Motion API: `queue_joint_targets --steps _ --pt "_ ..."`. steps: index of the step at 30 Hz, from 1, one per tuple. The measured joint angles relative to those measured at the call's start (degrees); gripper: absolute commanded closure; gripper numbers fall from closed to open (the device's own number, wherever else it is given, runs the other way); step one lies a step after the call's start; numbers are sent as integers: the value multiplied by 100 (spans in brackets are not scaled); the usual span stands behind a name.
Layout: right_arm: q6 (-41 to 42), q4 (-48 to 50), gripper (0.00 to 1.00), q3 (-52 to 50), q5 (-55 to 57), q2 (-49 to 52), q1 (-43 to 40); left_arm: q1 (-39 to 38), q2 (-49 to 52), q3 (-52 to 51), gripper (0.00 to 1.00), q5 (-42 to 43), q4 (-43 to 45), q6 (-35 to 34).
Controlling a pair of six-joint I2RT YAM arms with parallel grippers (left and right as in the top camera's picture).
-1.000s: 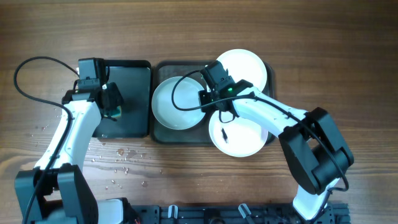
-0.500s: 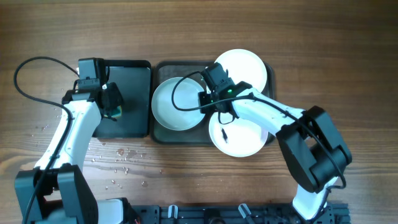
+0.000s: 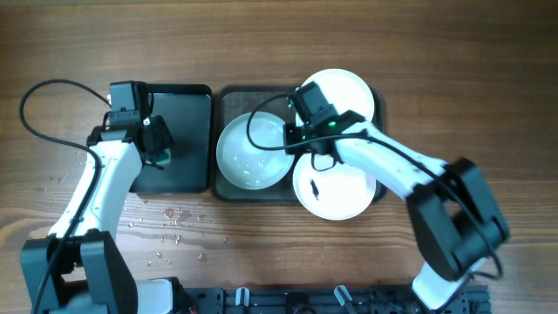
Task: Clean dirty plates on tray and stack at the side
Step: 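Lift the clean plate and tilt it over the black tray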
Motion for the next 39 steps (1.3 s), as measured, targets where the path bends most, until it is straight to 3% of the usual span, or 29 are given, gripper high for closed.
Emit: queue_joint_targets --steps 5,13,28,33,39 --pt "74 2 96 146 -114 -535 -37 0 0 0 96 0 0 0" --pt "120 323 96 442 195 -549 46 0 0 0 96 26 -15 0" --pt "50 2837 96 822 1818 573 914 0 0 0 96 197 -50 0" --pt "-452 3628 96 822 2435 787 1252 0 0 0 96 199 -48 0" --pt "-1941 4675 96 822 3204 876 1602 0 0 0 96 199 -48 0"
